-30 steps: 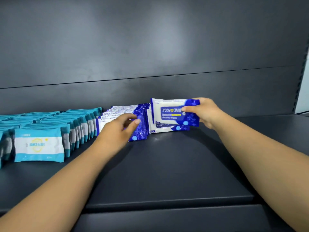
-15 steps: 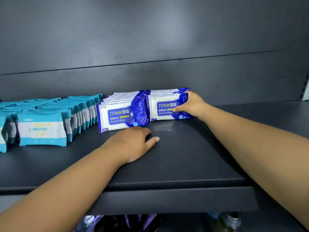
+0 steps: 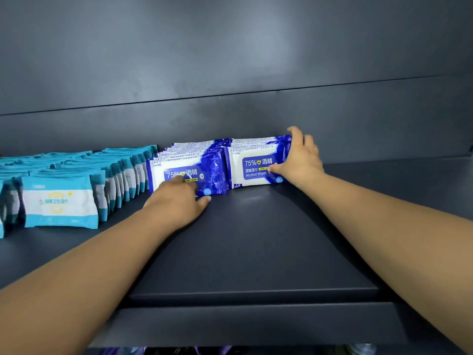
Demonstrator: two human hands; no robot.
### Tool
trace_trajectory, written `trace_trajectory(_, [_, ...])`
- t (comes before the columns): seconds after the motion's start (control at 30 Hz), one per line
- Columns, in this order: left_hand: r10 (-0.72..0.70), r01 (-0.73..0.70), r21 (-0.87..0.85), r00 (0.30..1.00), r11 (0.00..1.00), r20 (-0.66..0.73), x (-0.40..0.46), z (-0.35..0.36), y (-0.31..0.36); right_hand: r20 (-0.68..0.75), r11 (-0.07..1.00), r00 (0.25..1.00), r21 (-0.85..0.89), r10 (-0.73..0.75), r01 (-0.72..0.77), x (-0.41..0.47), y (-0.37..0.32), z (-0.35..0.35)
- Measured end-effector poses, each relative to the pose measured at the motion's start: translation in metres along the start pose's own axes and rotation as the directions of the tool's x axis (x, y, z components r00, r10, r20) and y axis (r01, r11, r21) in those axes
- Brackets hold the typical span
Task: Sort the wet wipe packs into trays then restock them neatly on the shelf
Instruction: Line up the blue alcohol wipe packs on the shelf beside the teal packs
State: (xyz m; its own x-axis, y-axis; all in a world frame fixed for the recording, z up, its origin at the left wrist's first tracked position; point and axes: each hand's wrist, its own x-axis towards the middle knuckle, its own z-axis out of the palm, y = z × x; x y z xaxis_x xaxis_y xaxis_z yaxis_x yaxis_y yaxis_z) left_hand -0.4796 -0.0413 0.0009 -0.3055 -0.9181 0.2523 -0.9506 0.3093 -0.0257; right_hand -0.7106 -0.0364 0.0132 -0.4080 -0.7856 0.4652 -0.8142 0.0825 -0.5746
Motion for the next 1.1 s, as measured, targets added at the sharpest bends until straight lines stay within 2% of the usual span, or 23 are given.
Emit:
trace_trajectory(0.07, [0.013, -0.013, 0.017, 1.0, 1.0, 0.019, 0.003, 0.004, 0.001, -0.01, 0.967, 0.987, -0.201, -0.161, 0.156, -0.004, -0.002, 0.0])
trace_trajectory(0.13, [0.035, -0.035, 0.018, 0.999, 0.999, -0.002, 0.007, 0.006, 0.0, 0.082, 0.912, 0.961, -0.305, -0.262, 0.275, -0.005, -0.001, 0.005])
trace_trajectory(0.23, [0.044, -0.045, -0.012, 0.998, 0.999, -0.041, 0.013, 0.006, -0.006, 0.2, 0.893, 0.954, -0.352, -0.222, 0.281, 0.001, 0.001, 0.015])
trace_trajectory(0.4, [0.016, -0.03, -0.154, 0.996, 0.988, -0.091, 0.022, 0.008, -0.017, 0.217, 0.88, 0.957, -0.393, -0.195, 0.268, 0.007, -0.001, 0.02])
trace_trajectory(0.53, [-0.036, -0.029, -0.299, 0.977, 0.954, -0.209, 0.02, 0.004, -0.026, 0.204, 0.832, 0.953, -0.469, -0.226, 0.297, -0.002, -0.002, 0.015])
trace_trajectory(0.7, [0.016, -0.113, -0.286, 0.947, 0.952, -0.321, 0.013, -0.001, -0.019, 0.2, 0.839, 0.952, -0.453, -0.233, 0.301, -0.012, -0.01, 0.005])
trace_trajectory(0.83, [0.133, -0.217, -0.266, 0.944, 0.939, -0.301, 0.0, -0.01, -0.004, 0.164, 0.853, 0.951, -0.42, -0.264, 0.309, -0.022, -0.015, -0.015])
trace_trajectory(1.0, [0.246, -0.32, -0.182, 0.908, 0.93, -0.341, -0.043, -0.035, 0.031, 0.149, 0.823, 0.902, -0.37, -0.406, 0.432, -0.069, -0.014, -0.067])
trace_trajectory(1.1, [0.318, -0.403, -0.129, 0.849, 0.906, -0.422, -0.086, -0.045, 0.059, 0.099, 0.788, 0.855, -0.345, -0.509, 0.509, -0.114, 0.001, -0.102])
